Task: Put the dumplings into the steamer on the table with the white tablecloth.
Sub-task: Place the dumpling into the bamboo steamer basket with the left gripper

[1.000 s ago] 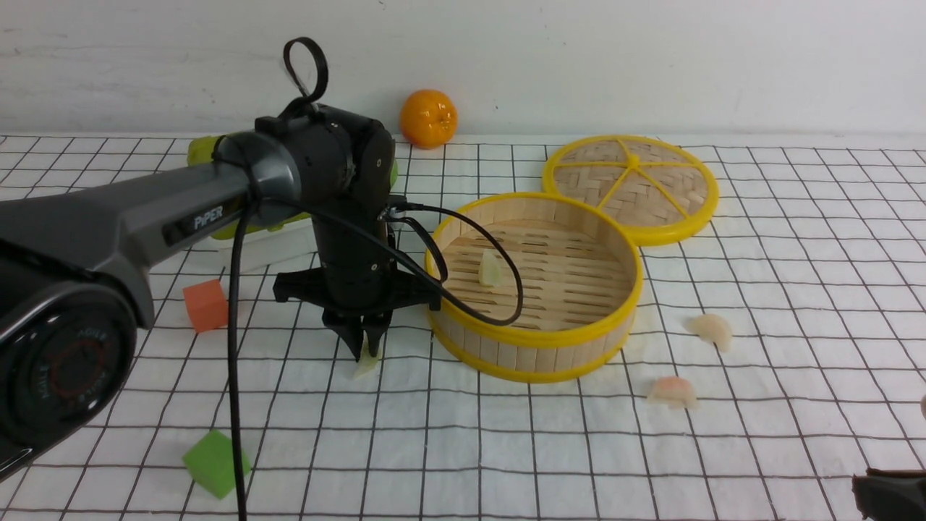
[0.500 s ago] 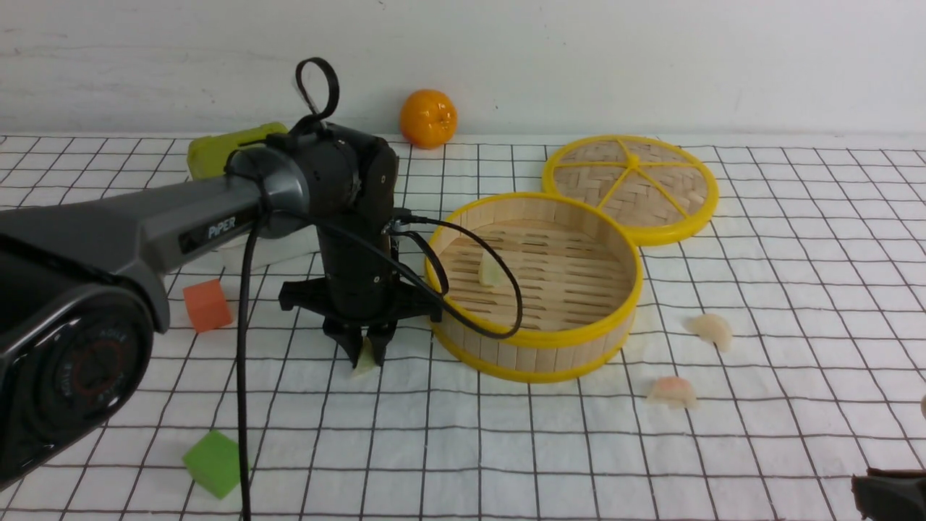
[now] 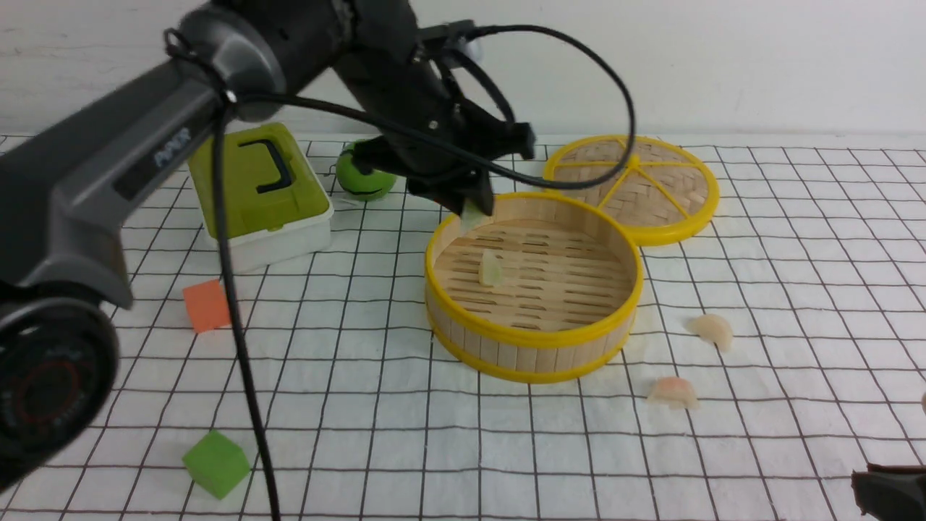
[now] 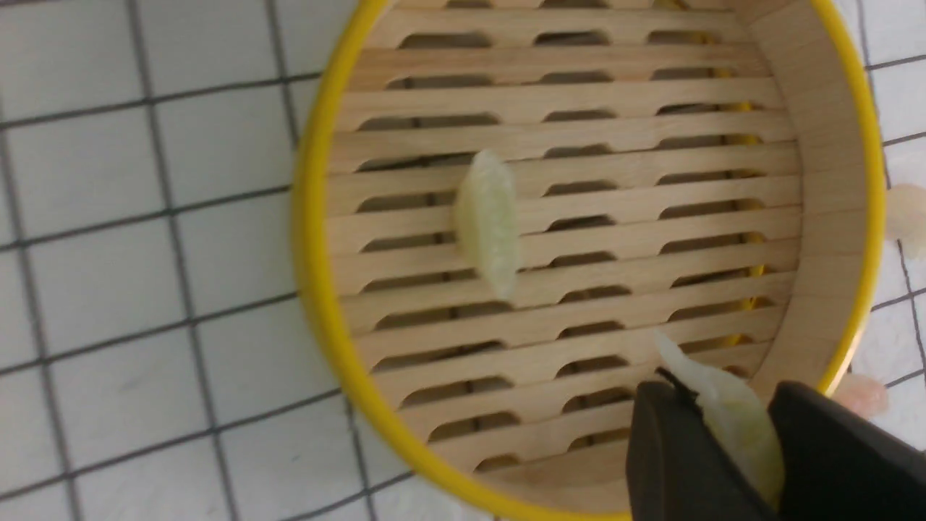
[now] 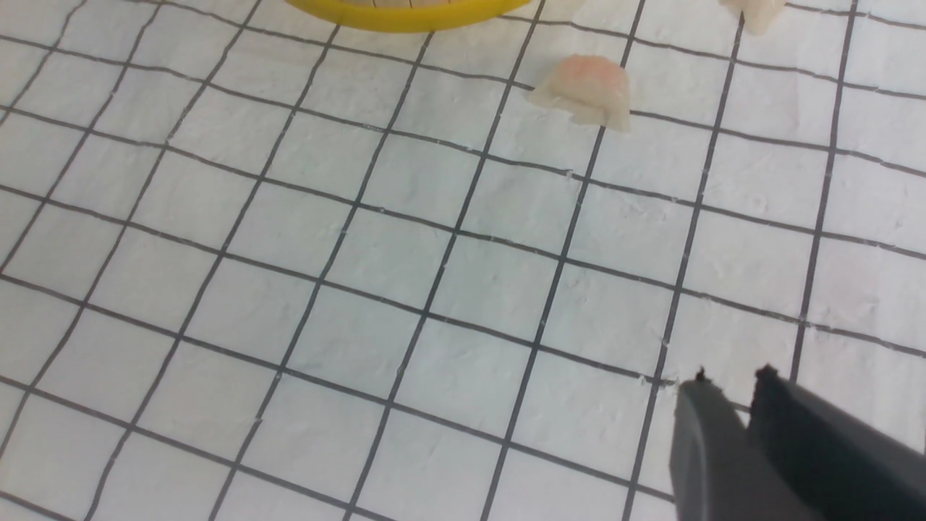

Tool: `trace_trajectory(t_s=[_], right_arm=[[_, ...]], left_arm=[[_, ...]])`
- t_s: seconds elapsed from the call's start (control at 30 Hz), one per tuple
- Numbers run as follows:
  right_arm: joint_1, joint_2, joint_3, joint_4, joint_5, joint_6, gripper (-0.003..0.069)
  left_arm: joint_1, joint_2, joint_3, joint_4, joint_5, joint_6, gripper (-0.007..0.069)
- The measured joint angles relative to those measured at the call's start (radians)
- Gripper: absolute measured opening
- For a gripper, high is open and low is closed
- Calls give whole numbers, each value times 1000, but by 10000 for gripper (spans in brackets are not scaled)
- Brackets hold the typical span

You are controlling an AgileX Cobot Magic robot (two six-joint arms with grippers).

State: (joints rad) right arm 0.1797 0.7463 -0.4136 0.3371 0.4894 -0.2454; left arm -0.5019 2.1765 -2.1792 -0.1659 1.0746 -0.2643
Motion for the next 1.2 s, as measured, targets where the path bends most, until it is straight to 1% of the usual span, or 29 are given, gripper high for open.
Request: trace_trajectory(t_s=[0.07,0.1,0.13,0.17,0.27,0.4,0.5,0.6,0.7,0.77,0.83,0.87,0.9,0.97,1.03,1.1,1.13,1.17,1.2], right_arm=[[0,0,0,0,0,0,90],[0,0,0,0,0,0,91],[0,0,0,0,0,0,92],[0,0,0,0,-1,0,92],[0,0,0,0,-1,0,95],[0,0,0,1,-1,0,101],[0,0,0,1,-1,0,101],[0,0,0,1,-2,0,104],[0,0,0,1,-2,0,104],[0,0,0,1,-2,0,107],[0,0,0,1,-2,0,108],[0,0,0,1,-2,0,109],[0,0,0,1,-2,0,111],[0,0,0,1,-2,0,111],[0,0,0,1,6,0,112],[0,0,0,1,20,0,113],[0,2,-2,3,46,0,115],[0,4,-5,6,61,0,116],[0,11,-19,13,99,0,120]], left_arm=[[-22,30,-4,23,-32,-27,149],[-47,73,-5,71,-76,-70,149],[-59,100,-5,92,-102,-85,149],[-59,100,-5,97,-102,-87,149],[-83,175,-5,166,-202,-111,149],[-85,203,-5,181,-293,-130,149],[-85,214,-5,206,-326,-168,149],[-85,235,-5,250,-335,-221,149],[-85,243,-5,279,-343,-250,156],[-85,243,-5,295,-349,-263,188],[-85,243,-5,299,-350,-267,251],[-85,243,-5,300,-350,-269,266],[-85,242,-5,301,-341,-269,328],[-88,232,-5,299,-314,-270,380],[-95,210,-5,299,-269,-257,402],[-101,180,-5,298,-232,-234,409],[-108,142,-4,297,-202,-197,406],[-109,127,-4,297,-188,-184,405],[-116,67,-4,296,-158,-137,391]])
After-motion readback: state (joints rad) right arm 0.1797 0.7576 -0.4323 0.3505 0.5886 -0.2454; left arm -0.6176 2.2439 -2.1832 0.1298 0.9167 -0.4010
